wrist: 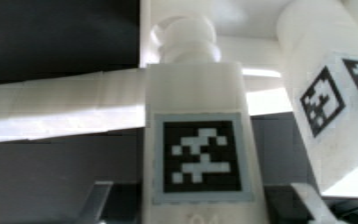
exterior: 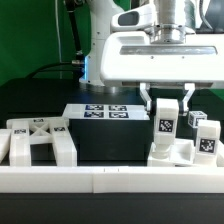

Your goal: Assemble chair

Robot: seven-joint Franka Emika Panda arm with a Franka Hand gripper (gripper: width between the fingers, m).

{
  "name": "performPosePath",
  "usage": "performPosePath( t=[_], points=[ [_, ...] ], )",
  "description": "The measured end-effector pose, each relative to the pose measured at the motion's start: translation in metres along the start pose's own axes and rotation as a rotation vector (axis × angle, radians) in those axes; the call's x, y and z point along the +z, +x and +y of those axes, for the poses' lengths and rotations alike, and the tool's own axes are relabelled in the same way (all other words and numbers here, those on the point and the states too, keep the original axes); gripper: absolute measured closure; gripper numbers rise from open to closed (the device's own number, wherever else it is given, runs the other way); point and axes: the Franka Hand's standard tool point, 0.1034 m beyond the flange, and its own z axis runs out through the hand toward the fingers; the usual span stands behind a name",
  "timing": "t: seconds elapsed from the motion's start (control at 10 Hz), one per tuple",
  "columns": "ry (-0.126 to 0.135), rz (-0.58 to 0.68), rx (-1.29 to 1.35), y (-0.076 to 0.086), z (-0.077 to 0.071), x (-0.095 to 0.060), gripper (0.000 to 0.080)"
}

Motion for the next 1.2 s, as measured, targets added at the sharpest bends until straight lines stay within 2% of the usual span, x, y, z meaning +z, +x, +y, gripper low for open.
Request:
performPosePath(
  t=[0.4,0.7,1.2],
  points=[
    [-0.003,0.000,-0.002,-0.001,0.001,0.003,0.0509],
    [-0.008,-0.012,-0.006,-0.008,0.002,0.008,0.0509],
    [-0.009,0.035,-0.014,-0.011,-0.005,0.010,0.0509]
  ],
)
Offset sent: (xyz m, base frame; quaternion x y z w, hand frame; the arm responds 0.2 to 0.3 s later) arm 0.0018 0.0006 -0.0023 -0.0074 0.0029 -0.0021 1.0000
